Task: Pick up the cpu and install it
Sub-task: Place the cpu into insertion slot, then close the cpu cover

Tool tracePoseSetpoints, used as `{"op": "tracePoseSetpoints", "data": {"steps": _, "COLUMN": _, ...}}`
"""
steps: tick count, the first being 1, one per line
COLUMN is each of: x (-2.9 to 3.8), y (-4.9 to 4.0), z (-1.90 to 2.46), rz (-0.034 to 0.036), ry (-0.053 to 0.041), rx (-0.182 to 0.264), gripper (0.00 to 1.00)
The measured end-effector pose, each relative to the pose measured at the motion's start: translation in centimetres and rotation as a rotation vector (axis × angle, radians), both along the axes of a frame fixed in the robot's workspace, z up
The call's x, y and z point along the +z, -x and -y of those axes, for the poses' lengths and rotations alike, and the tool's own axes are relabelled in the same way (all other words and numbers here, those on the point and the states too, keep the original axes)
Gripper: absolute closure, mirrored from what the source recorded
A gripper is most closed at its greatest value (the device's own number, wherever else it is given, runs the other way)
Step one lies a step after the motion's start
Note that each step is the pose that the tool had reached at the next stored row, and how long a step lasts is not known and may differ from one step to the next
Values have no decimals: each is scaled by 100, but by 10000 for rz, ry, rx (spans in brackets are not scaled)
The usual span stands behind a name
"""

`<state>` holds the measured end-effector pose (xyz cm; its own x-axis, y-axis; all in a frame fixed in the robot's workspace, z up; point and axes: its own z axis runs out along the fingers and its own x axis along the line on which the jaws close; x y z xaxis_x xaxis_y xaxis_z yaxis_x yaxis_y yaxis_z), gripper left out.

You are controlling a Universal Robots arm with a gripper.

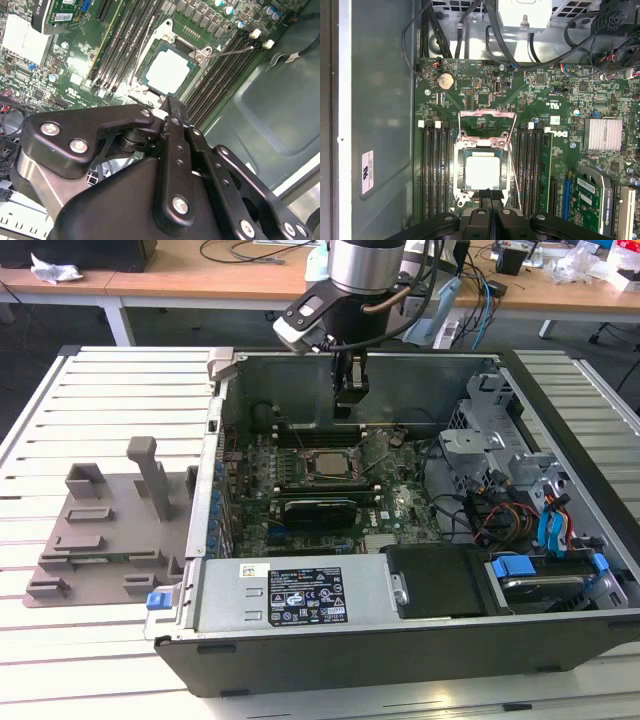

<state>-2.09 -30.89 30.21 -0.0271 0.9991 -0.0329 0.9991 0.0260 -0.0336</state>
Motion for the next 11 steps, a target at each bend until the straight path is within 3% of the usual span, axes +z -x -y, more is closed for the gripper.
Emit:
{"op": "tracePoseSetpoints", "data": {"steps": 9, "x": 5, "y": 0, "z": 0, "rz": -1, "ry": 0, "rx": 0, "gripper": 89}}
{"op": "tracePoseSetpoints", "data": {"steps": 11, "x": 5, "y": -62, "z": 0, "rz": -1, "ry": 2, "rx": 0, "gripper": 89}}
